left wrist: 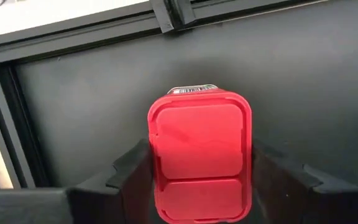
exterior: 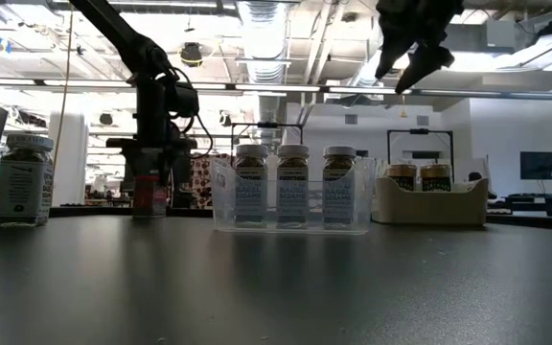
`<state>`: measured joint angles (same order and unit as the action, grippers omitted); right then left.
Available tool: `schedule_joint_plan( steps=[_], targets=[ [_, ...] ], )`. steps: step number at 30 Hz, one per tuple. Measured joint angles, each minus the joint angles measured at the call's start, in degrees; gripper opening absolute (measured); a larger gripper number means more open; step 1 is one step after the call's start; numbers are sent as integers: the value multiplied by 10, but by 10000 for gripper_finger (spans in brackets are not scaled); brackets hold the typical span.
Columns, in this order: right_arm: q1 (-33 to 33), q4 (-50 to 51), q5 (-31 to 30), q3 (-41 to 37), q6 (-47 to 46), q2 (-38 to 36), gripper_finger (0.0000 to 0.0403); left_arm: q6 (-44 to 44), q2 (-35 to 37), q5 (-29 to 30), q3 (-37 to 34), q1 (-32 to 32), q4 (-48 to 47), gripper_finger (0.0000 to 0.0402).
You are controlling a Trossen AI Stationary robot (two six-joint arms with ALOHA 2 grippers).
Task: Sort spices by type
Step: Put the red seasoning can into the black bin
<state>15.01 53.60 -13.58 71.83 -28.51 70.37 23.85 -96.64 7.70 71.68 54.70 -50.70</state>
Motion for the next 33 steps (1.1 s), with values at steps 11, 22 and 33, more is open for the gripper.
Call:
schedule_joint_plan(
  steps=[11,22,33],
  targets=[
    [-64,146,0,0,40,2,331,-118,1,0,0,0,-20,223],
    [-127,130,0,0,-5,2,330,-189,35,-2,87,-55,-83,221],
    [-198,133,0,0,9,2,330,-157,197,-5,115,-308,-97,222]
  ],
)
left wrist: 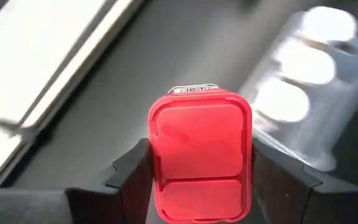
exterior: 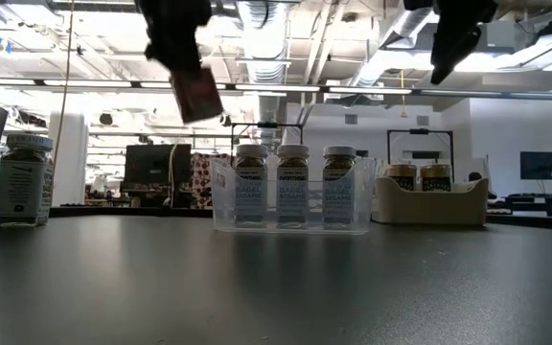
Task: Sort spices by type
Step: Put the red seasoning can into the black bin
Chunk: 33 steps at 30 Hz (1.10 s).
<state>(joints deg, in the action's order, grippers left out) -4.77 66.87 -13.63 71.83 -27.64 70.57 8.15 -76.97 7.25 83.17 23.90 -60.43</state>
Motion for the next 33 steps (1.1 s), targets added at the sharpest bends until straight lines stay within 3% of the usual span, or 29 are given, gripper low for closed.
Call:
schedule_joint_plan(
  steps=[5,10,24,33],
  targets=[
    [-29,0,0,0,20,0,330,54,38,0,0,-122,-7,236],
    [-52,0,-2,0,22,0,330,142,49,-1,0,-248,-45,223],
    [-88,0,-3,0,22,0,330,503,45,50,0,-567,-106,222],
    [-87,-1,-3,0,25,0,330,537,-28,33,0,-715,-41,223]
  ],
)
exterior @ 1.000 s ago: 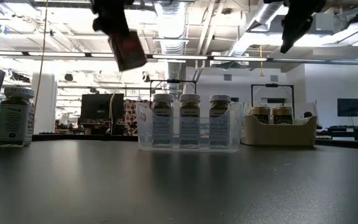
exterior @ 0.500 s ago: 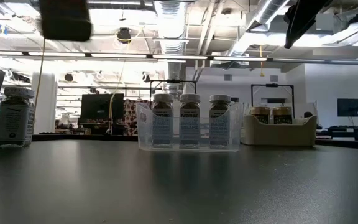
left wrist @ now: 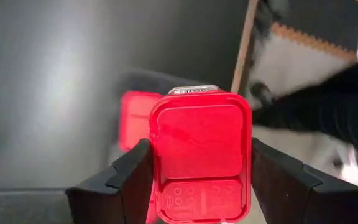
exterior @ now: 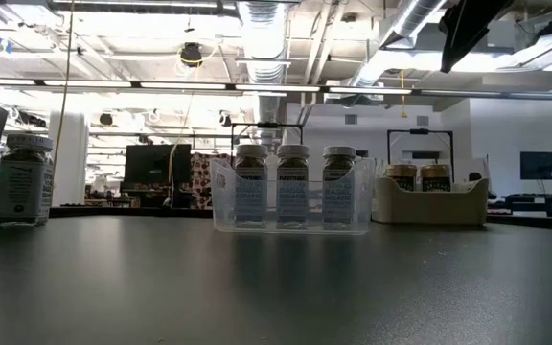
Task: Sort spices by type
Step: Put the red seasoning can into the black bin
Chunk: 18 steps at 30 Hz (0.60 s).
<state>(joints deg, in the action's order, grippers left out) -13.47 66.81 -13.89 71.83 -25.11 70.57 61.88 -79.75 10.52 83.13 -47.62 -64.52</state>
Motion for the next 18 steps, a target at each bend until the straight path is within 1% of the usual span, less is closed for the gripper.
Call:
schedule_joint_plan(
  steps=[4,9,14,18],
  targets=[
    [0,0,0,0,8,0,330,6,-46,-30,0,-28,31,223],
    [0,0,0,0,15,0,330,18,-100,-71,0,-50,31,223],
    [0,0,-12,0,15,0,330,34,-131,-74,0,-64,39,223],
    [0,0,-13,0,16,0,330,35,-139,-66,0,-66,29,223]
  ],
)
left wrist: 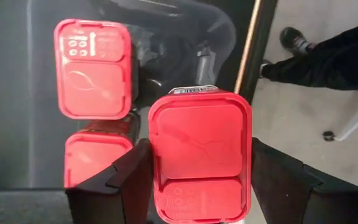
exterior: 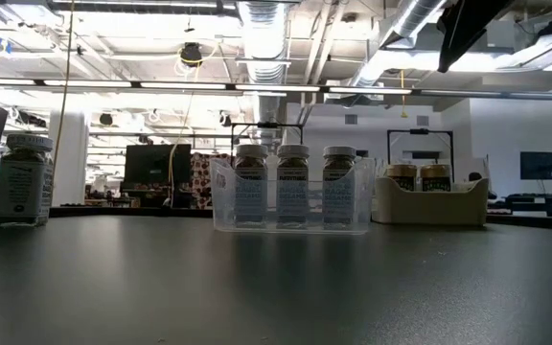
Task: Sort spices by type
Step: Put the red seasoning can into the black bin
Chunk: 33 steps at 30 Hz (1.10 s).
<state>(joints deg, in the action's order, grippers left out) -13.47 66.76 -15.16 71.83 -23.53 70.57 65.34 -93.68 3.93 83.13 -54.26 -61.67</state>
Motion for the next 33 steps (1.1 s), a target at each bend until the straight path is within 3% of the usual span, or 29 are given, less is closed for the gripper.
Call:
schedule_joint_plan(
  steps=[33],
  targets=[
    [1,-13,-4,0,0,0,331,-27,-2,46,0,-28,-17,224]
  ],
)
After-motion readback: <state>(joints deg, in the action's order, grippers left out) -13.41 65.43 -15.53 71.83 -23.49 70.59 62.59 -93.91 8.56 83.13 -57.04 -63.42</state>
